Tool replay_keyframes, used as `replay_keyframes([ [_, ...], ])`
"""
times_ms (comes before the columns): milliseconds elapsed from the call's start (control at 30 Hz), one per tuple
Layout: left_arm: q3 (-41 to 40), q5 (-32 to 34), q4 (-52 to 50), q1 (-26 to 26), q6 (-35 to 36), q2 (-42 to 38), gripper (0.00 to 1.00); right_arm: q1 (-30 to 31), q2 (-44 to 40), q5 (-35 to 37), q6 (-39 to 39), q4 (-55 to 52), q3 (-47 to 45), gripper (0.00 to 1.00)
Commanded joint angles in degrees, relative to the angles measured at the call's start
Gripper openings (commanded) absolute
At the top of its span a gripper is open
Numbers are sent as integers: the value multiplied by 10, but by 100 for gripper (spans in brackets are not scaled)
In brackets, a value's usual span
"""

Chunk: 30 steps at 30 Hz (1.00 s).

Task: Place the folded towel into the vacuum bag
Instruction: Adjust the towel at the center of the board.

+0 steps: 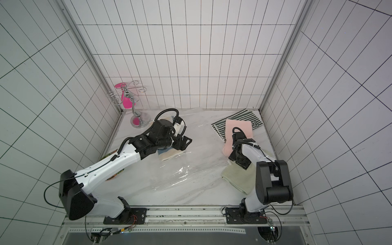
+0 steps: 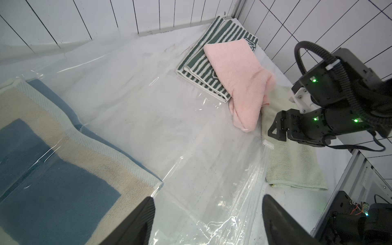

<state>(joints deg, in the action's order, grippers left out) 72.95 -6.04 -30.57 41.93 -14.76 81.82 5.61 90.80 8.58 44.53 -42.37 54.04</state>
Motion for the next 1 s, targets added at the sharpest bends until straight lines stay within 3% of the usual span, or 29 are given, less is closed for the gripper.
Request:
replay_keyframes([
  [0, -7, -6, 18, -2, -3, -14, 80, 9, 38, 23, -2, 1, 33, 75],
  [100, -7, -7, 19, -2, -4, -15, 80, 5, 62, 12, 3, 1, 18, 67],
  [200, -8, -7, 18, -2, -3, -16, 80, -32, 41, -92, 11, 78, -43, 31],
  [267, -9, -8, 18, -3, -2, -16, 80, -46, -7, -144, 8, 113, -81, 13],
  [367, -9, -5, 15, -3, 2, -16, 80, -57, -109, -205, -13, 149, -123, 0],
  [500, -5, -9, 13, -2, 0, -13, 80, -109, -194, -354, -12, 214, -172, 0],
  [567, -4, -12, 14, -2, -2, -13, 80, -135, -220, -383, 9, 228, -194, 0],
  [667, -3, -10, 12, -2, -1, -15, 80, -173, -254, -347, 43, 204, -225, 4],
  [833, 1, -11, 10, -3, -2, -15, 80, -189, -161, -238, -11, 40, -164, 9],
  [967, -1, -6, 10, -2, 1, -18, 80, -190, -188, -208, -13, 35, -169, 26],
])
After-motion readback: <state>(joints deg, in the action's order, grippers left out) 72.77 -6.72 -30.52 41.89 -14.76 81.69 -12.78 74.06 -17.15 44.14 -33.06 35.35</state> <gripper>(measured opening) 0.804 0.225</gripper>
